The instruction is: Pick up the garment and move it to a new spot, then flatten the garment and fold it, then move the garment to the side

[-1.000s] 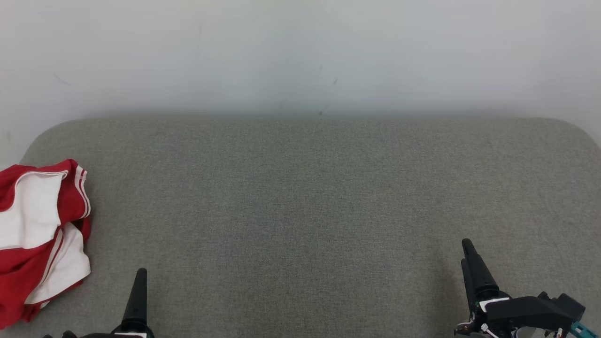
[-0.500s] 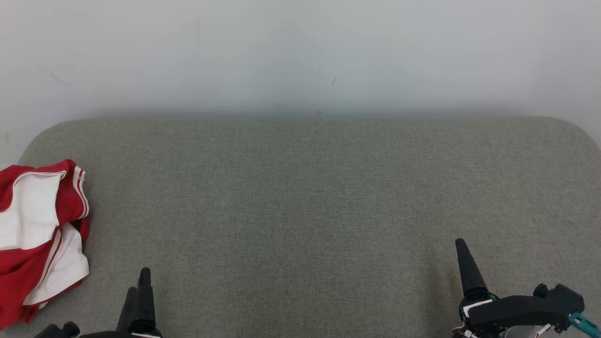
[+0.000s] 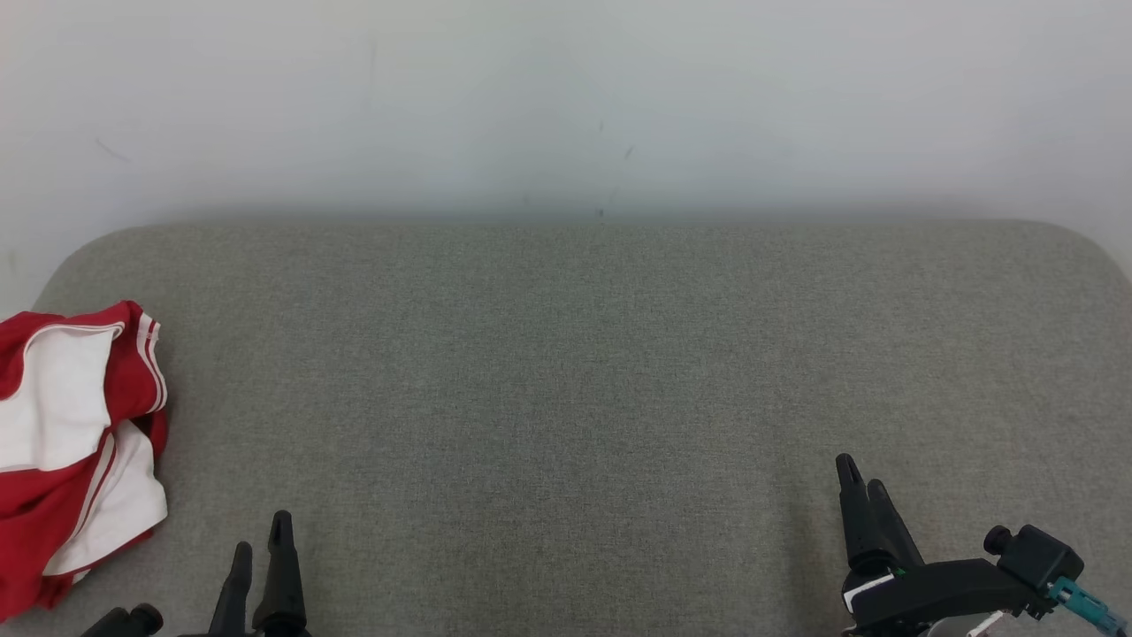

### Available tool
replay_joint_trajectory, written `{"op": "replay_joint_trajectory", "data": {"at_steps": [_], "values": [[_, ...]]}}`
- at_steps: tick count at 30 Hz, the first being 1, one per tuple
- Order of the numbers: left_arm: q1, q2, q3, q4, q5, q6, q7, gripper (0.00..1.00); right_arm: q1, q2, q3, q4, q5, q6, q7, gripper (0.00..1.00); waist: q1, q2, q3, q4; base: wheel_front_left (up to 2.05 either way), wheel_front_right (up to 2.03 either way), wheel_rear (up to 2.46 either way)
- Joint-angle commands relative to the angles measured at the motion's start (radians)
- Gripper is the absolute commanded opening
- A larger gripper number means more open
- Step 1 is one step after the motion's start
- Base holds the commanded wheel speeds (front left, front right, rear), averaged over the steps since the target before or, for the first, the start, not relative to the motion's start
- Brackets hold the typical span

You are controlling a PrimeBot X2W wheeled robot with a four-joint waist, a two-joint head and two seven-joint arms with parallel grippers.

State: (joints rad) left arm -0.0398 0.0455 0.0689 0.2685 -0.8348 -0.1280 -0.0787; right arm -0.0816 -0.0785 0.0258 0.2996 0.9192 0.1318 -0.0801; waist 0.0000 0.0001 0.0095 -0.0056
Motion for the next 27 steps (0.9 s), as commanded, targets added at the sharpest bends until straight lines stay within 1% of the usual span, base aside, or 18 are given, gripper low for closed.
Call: {"op": "replay_joint_trajectory", "data": {"at_steps": [1, 17, 27], "values": [[0.004, 0.006, -0.003, -0.016, 0.046, -0.002, -0.012, 1.00, -0.015, -0.008, 0.004, -0.010, -0.042, -0.001, -0.011, 1.00, 0.0000, -0.0001, 0.000, 0.000, 0.00, 0.00, 0.00], [0.015, 0.012, -0.022, -0.007, 0.235, -0.002, -0.059, 1.00, -0.012, -0.008, 0.026, 0.002, -0.242, -0.001, -0.058, 1.00, 0.0000, -0.0001, -0.001, -0.004, 0.00, 0.00, 0.00], [0.019, 0.012, -0.013, -0.005, 0.354, -0.003, -0.083, 1.00, -0.016, -0.009, 0.036, 0.014, -0.347, -0.001, -0.082, 1.00, 0.0000, -0.0001, 0.004, -0.005, 0.00, 0.00, 0.00]]}}
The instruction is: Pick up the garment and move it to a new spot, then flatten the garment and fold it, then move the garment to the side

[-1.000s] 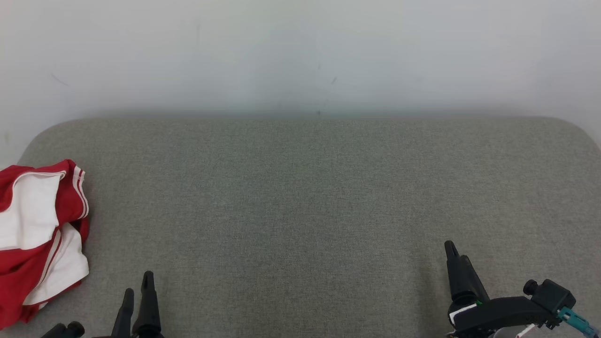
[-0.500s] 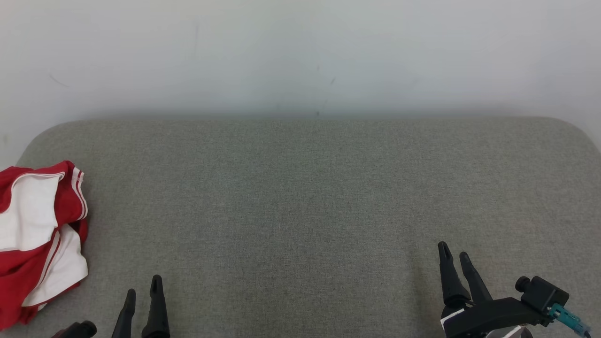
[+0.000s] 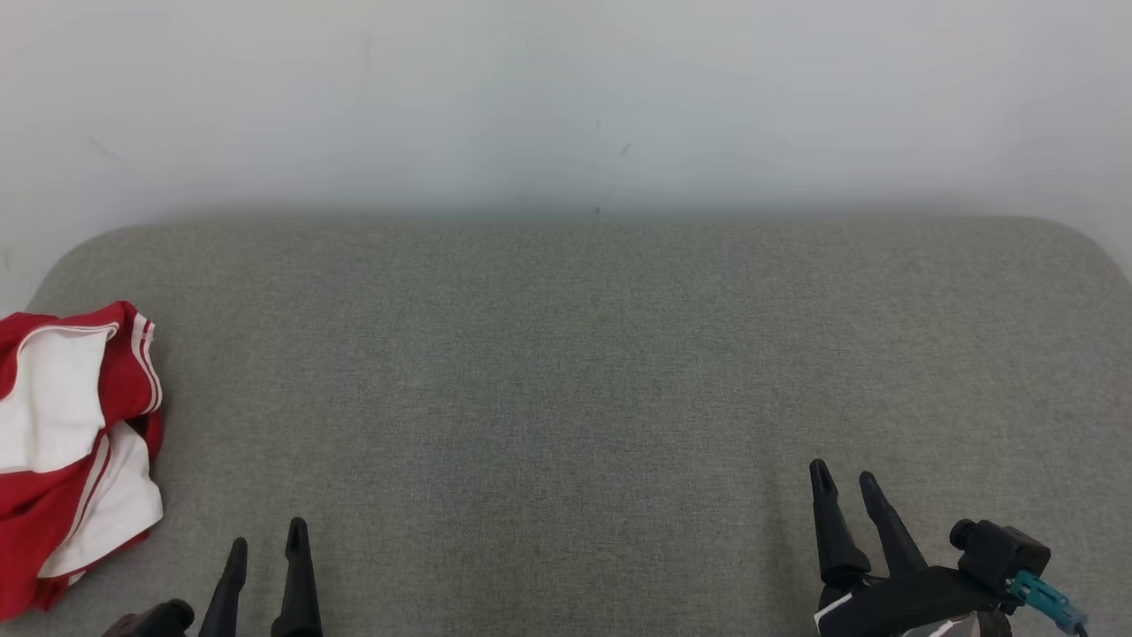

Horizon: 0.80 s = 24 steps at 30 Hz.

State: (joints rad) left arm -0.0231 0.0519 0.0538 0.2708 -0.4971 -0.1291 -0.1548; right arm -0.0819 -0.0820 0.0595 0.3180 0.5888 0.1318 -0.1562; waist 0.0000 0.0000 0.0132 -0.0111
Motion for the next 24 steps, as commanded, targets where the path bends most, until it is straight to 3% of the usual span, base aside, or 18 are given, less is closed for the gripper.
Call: {"op": "replay_joint_trajectory", "data": {"at_steps": [1, 24], "values": [[0.002, 0.005, 0.003, -0.008, 0.025, -0.002, -0.009, 1.00, -0.016, -0.006, 0.003, -0.003, -0.028, -0.001, -0.008, 1.00, 0.0000, 0.0000, 0.001, 0.000, 0.00, 0.00, 0.00], [0.014, 0.002, 0.001, -0.005, 0.272, 0.005, -0.062, 1.00, -0.012, 0.016, -0.056, 0.012, -0.307, -0.002, -0.061, 1.00, 0.0000, 0.0000, 0.005, -0.007, 0.00, 0.00, 0.00]]}}
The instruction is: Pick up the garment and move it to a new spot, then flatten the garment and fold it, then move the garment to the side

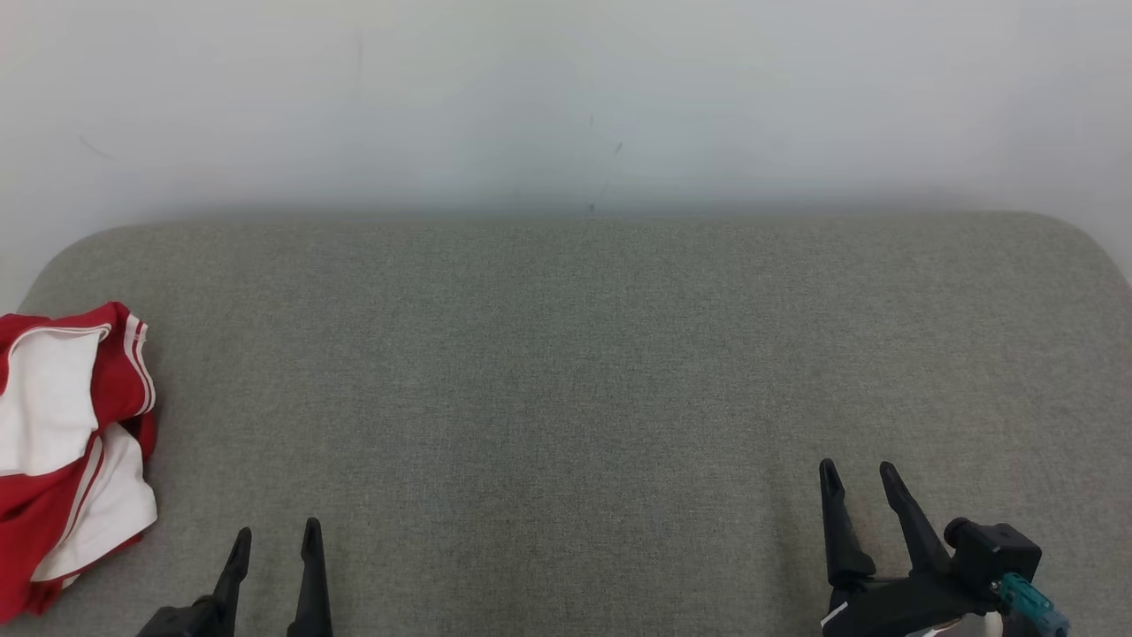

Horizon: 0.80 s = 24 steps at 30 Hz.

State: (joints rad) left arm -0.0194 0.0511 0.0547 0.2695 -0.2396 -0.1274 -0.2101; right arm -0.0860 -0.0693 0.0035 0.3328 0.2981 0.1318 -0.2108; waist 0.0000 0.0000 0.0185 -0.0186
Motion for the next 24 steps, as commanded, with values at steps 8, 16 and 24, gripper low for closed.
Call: {"op": "replay_joint_trajectory", "data": {"at_steps": [8, 16, 24], "values": [[0.014, 0.003, -0.009, -0.004, 0.087, 0.002, -0.023, 1.00, -0.008, 0.012, -0.021, 0.005, -0.100, -0.002, -0.022, 1.00, 0.0000, 0.0000, 0.002, -0.006, 0.00, 0.00, 0.00], [0.018, 0.007, -0.032, -0.002, 0.148, 0.000, -0.038, 1.00, -0.007, 0.016, -0.029, 0.008, -0.171, -0.002, -0.039, 1.00, 0.0000, 0.0000, 0.003, -0.014, 0.00, 0.00, 0.00], [0.018, 0.008, -0.033, 0.006, 0.192, -0.001, -0.051, 1.00, -0.008, 0.018, -0.033, 0.006, -0.230, -0.002, -0.050, 1.00, 0.0000, 0.0000, 0.004, -0.018, 0.00, 0.00, 0.00]]}}
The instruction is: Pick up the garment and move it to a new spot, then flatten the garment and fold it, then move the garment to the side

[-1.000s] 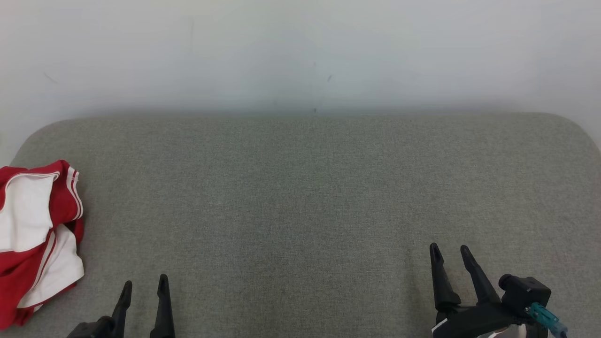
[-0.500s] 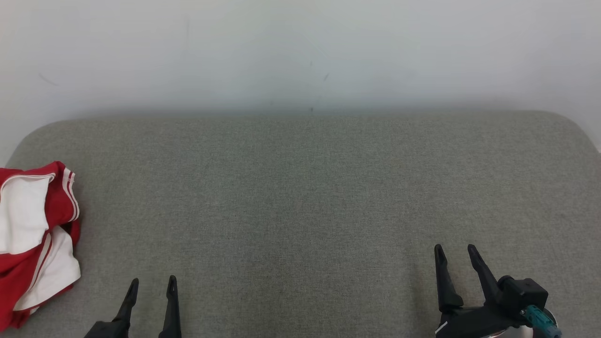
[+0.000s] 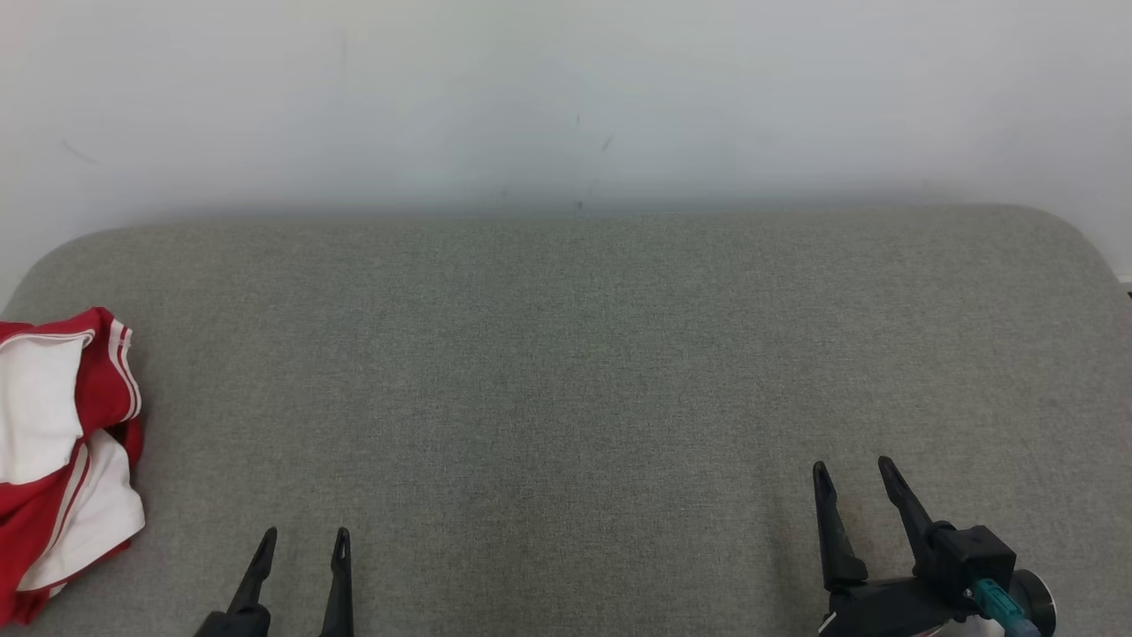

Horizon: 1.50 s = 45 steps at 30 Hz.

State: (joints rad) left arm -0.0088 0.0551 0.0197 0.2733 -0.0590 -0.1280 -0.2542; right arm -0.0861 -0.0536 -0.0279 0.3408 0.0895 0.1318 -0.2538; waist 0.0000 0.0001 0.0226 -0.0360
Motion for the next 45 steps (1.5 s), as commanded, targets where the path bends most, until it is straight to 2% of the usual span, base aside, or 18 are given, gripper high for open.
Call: {"op": "replay_joint_trajectory", "data": {"at_steps": [1, 16, 22, 28, 36, 37, 45], "values": [[0.009, 0.004, 0.003, 0.003, 0.019, 0.000, -0.009, 1.00, -0.007, 0.002, -0.003, -0.002, -0.028, -0.002, -0.009, 1.00, 0.0000, -0.0001, 0.000, 0.000, 0.00, 0.00, 0.00], [0.010, -0.001, 0.022, 0.014, 0.033, 0.004, -0.012, 1.00, 0.000, 0.004, -0.005, 0.000, -0.035, -0.002, -0.011, 1.00, 0.0000, -0.0001, 0.003, -0.003, 0.00, 0.00, 0.00], [-0.007, -0.003, 0.027, 0.017, 0.020, 0.011, -0.012, 1.00, 0.006, 0.004, 0.011, -0.008, -0.039, -0.002, -0.011, 1.00, 0.0000, -0.0001, 0.007, 0.033, 0.00, 0.00, 0.00], [-0.004, -0.004, 0.036, 0.024, 0.005, 0.013, -0.012, 1.00, -0.003, 0.004, 0.060, -0.016, -0.029, -0.002, -0.011, 1.00, 0.0000, -0.0001, 0.015, 0.129, 0.00, 0.00, 0.00], [0.005, -0.004, 0.041, 0.026, 0.000, 0.013, -0.012, 1.00, -0.020, 0.000, 0.112, -0.021, -0.021, -0.002, -0.011, 1.00, 0.0000, -0.0001, 0.045, 0.325, 0.00, 0.00, 0.00], [0.005, -0.004, 0.041, 0.026, 0.000, 0.013, -0.012, 1.00, -0.020, 0.000, 0.112, -0.021, -0.021, -0.002, -0.011, 1.00, 0.0000, -0.0001, 0.045, 0.325, 0.00, 0.00, 0.00], [0.035, -0.005, 0.086, 0.038, -0.019, 0.027, -0.012, 1.00, -0.038, -0.004, 0.187, -0.006, 0.005, -0.002, -0.011, 1.00, 0.0000, -0.0001, 0.049, 0.469, 0.00, 0.00, 0.00]]}}
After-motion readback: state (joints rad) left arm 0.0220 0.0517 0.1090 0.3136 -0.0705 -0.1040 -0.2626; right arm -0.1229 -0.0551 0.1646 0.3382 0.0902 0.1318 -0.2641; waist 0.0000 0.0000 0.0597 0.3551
